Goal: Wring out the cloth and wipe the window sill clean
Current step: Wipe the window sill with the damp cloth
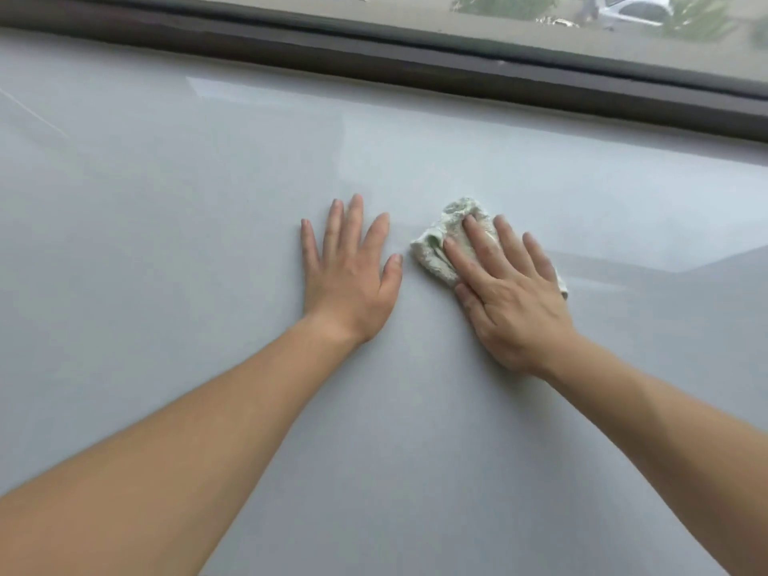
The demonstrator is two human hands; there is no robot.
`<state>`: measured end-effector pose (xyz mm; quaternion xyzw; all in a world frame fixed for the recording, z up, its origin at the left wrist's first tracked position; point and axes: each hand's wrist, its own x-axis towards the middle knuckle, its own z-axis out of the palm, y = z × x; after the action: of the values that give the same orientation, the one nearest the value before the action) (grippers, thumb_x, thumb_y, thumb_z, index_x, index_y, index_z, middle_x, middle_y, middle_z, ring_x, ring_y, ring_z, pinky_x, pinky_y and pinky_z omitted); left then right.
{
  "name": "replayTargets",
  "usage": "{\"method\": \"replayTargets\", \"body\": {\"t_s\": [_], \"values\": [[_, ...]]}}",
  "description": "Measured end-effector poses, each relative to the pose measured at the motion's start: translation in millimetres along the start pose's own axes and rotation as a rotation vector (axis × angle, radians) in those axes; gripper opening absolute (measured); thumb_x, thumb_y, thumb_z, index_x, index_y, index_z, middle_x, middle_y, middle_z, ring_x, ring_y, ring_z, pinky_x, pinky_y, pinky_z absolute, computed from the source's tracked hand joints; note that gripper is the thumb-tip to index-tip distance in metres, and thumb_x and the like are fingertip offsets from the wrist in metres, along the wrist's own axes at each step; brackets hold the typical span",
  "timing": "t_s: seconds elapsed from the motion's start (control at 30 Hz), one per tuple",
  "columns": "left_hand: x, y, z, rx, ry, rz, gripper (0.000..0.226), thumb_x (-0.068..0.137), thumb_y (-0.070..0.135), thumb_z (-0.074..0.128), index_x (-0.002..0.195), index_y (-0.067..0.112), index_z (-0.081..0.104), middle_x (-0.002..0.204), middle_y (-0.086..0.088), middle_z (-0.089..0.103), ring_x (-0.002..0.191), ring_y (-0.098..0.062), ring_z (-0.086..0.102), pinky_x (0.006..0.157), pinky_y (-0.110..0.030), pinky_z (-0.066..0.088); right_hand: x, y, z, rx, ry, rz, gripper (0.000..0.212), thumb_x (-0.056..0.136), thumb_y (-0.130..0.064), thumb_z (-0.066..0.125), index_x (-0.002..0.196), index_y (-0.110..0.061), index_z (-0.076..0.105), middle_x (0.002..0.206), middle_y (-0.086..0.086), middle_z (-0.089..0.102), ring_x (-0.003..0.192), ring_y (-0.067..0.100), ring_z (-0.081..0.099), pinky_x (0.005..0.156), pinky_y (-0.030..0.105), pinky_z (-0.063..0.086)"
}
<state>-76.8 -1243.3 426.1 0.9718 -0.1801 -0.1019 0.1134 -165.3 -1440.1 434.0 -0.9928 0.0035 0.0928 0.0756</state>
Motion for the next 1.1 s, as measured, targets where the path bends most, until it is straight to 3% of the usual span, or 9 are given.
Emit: {"method": "replayTargets", "body": {"t_s": [0.1,0.27,0.4,0.53,0.73,0.83,0.9,1.0,1.1], "values": [[3.8,2.1,5.5,0.089,0.005,-0.008,0.068,0.095,0.053,0.015,0.158,0.029,0.009,0.167,-0.003,-0.006,0.153,-0.022,-0.013,0.119,-0.057,-0.010,36.9,39.5,-12.1,-0.025,0.036,0.072,0.055,0.101,-0.053,0.016,0.156,-0.043,0.013,0.167,-0.011,0.005,0.154,0.023,0.003,0.123,0.045,0.003],[4.0,3.1,4.7,0.108,0.008,-0.002,0.067,0.096,0.053,0.017,0.158,0.031,0.008,0.167,-0.004,-0.007,0.153,-0.023,-0.014,0.119,-0.058,-0.007,111.5,28.9,-24.9,0.141,0.088,0.557,0.056,0.103,-0.044,0.017,0.158,-0.037,0.008,0.168,-0.004,-0.004,0.153,0.028,-0.008,0.121,0.051,-0.006],[3.6,3.6,5.5,0.116,0.012,0.001,0.067,0.096,0.054,0.017,0.158,0.031,0.008,0.167,-0.006,-0.005,0.153,-0.024,-0.012,0.119,-0.060,-0.004,113.2,-14.8,-17.2,0.067,0.075,0.229,0.056,0.102,-0.048,0.019,0.157,-0.038,0.010,0.168,-0.004,-0.001,0.153,0.028,-0.007,0.122,0.050,-0.004],[4.5,2.4,7.0,0.129,0.007,0.007,0.068,0.096,0.054,0.019,0.158,0.029,0.010,0.167,-0.007,-0.003,0.153,-0.026,-0.010,0.119,-0.060,-0.002,125.8,20.9,-25.8,0.011,0.057,0.030,0.053,0.104,-0.052,0.018,0.156,-0.042,0.015,0.167,-0.010,0.005,0.154,0.024,0.000,0.123,0.047,-0.001],[3.4,1.6,7.6,0.136,-0.002,0.020,0.068,0.096,0.054,0.017,0.158,0.029,0.010,0.167,-0.007,-0.003,0.153,-0.025,-0.009,0.120,-0.060,-0.001,104.3,114.5,-39.5,0.077,0.089,0.317,0.052,0.105,-0.052,0.018,0.156,-0.043,0.014,0.167,-0.011,0.002,0.154,0.022,0.000,0.122,0.043,0.002],[3.9,2.6,7.1,0.130,-0.002,0.020,0.068,0.096,0.054,0.017,0.158,0.029,0.010,0.167,-0.006,-0.003,0.153,-0.026,-0.009,0.120,-0.060,-0.001,94.8,98.3,-35.2,0.146,0.128,0.547,0.052,0.105,-0.047,0.019,0.156,-0.041,0.016,0.167,-0.009,0.002,0.154,0.022,-0.002,0.122,0.043,0.001],[3.4,2.9,6.3,0.129,-0.002,0.018,0.068,0.096,0.054,0.017,0.158,0.029,0.011,0.167,-0.006,-0.002,0.153,-0.026,-0.008,0.120,-0.060,0.000,80.5,75.4,-25.6,0.129,0.139,0.527,0.052,0.105,-0.045,0.019,0.156,-0.041,0.014,0.167,-0.009,0.001,0.154,0.022,-0.003,0.122,0.043,0.001],[2.7,2.7,6.3,0.131,-0.010,0.015,0.068,0.095,0.055,0.015,0.158,0.029,0.010,0.167,-0.006,-0.004,0.153,-0.025,-0.010,0.120,-0.060,-0.001,50.3,91.5,-27.1,0.070,0.066,0.285,0.051,0.105,-0.050,0.018,0.155,-0.045,0.014,0.167,-0.014,0.002,0.154,0.018,-0.002,0.122,0.041,0.003],[2.8,2.8,7.5,0.132,-0.015,0.015,0.069,0.095,0.056,0.014,0.158,0.030,0.007,0.167,-0.005,-0.007,0.153,-0.024,-0.013,0.120,-0.059,-0.003,55.4,138.8,-37.8,0.108,0.072,0.425,0.051,0.104,-0.051,0.018,0.154,-0.046,0.014,0.167,-0.013,0.002,0.154,0.021,0.002,0.121,0.044,0.005]]}}
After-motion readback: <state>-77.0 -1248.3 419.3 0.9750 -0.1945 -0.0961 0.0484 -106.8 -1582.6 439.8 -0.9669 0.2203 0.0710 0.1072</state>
